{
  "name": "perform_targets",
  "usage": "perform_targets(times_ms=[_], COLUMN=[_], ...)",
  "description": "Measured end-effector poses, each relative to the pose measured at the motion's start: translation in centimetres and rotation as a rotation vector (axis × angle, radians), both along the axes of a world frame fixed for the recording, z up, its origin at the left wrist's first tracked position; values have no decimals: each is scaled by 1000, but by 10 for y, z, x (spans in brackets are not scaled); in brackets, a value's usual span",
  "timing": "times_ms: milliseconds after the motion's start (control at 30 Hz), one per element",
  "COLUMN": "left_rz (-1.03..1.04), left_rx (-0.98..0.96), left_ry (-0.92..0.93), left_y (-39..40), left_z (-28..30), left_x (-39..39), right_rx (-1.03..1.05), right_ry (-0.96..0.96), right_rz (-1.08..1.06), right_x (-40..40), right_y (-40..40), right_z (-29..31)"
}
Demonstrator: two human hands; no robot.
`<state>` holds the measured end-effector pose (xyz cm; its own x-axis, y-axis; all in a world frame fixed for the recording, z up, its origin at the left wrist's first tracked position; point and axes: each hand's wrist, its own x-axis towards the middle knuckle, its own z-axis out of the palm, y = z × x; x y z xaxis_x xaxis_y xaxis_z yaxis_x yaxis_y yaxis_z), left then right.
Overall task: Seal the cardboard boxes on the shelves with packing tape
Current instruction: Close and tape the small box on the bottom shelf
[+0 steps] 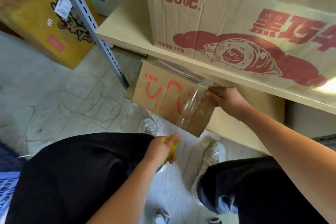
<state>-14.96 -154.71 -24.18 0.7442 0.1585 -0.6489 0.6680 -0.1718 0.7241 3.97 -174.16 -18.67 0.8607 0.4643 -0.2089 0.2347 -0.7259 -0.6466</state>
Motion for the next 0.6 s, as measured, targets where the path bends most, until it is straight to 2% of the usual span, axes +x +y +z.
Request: perform_targets(times_ms=[167, 267, 333, 400, 467, 500, 567, 600], left_rz=[28, -118, -248, -268, -214, -187, -167, -171], left_rx=[-181, -154, -177, -168, -85, -35, 76, 139], left_ry=[-36, 43, 88, 107, 71, 34, -47, -84], left_y=[-4, 10, 12, 6, 1, 1, 2, 3], left_z=[-18, -20, -20, -20, -22, -25, -31, -32], left_x=[30, 64, 83, 101, 117, 124, 132, 130], right_rx=[99, 223, 234, 215, 77, -114, -465, -531], right_ry=[181, 270, 294, 313, 171, 63, -118, -141], right_rz=[-269, -428, -480, -570, -639, -570, -236, -84], right_x=[12, 22, 37, 44, 43, 36, 10, -6], right_y=[0, -10, -25, -25, -18, -13, 4, 13], right_z=[6, -13, -35, -35, -30, -27, -22, -24])
